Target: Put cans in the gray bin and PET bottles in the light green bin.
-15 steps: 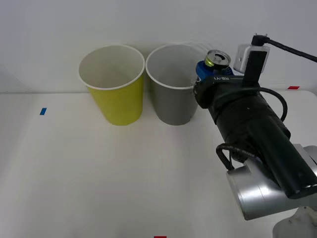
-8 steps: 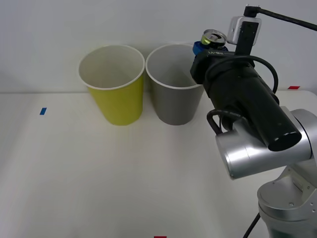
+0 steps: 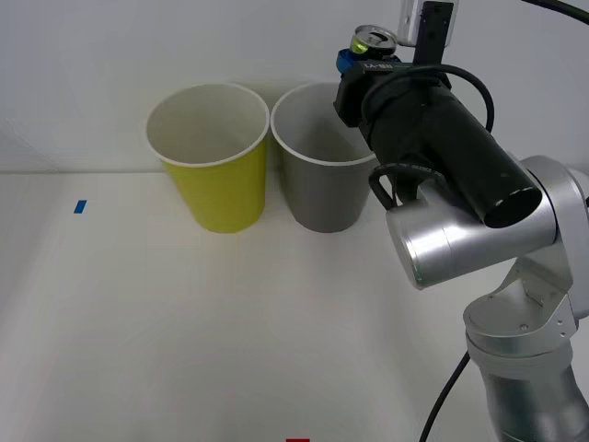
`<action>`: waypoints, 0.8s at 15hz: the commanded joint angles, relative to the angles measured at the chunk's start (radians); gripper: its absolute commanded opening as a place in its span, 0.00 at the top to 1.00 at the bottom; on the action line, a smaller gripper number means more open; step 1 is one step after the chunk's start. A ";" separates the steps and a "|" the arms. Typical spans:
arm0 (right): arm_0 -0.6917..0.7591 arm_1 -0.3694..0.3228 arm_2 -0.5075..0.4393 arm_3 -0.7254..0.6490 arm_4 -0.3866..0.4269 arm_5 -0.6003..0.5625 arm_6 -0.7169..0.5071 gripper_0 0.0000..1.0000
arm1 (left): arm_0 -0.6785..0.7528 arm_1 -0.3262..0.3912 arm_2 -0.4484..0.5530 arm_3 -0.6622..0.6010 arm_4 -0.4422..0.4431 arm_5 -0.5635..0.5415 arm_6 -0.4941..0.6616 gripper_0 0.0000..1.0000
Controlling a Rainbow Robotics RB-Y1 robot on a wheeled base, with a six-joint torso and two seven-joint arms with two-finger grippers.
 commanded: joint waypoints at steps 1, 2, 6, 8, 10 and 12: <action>-0.026 0.004 -0.028 0.088 -0.047 -0.129 0.029 1.00 | 0.000 0.000 0.000 0.000 0.000 0.000 0.000 0.00; -0.031 0.007 -0.034 0.113 -0.047 -0.165 0.041 1.00 | 0.000 0.000 0.000 0.000 0.000 0.000 0.000 0.00; -0.043 0.000 -0.051 0.179 -0.046 -0.246 0.079 1.00 | 0.000 0.000 0.000 0.000 0.000 0.000 0.000 0.00; -0.049 -0.011 -0.053 0.214 -0.046 -0.281 0.087 1.00 | 0.000 0.000 0.000 0.000 0.000 0.000 0.000 0.00; -0.071 -0.020 -0.053 0.256 -0.067 -0.320 0.087 1.00 | 0.000 0.000 0.000 0.000 0.000 0.000 0.000 0.00; -0.089 -0.026 -0.051 0.288 -0.079 -0.340 0.090 1.00 | 0.000 0.000 0.000 0.000 0.000 0.000 0.000 0.00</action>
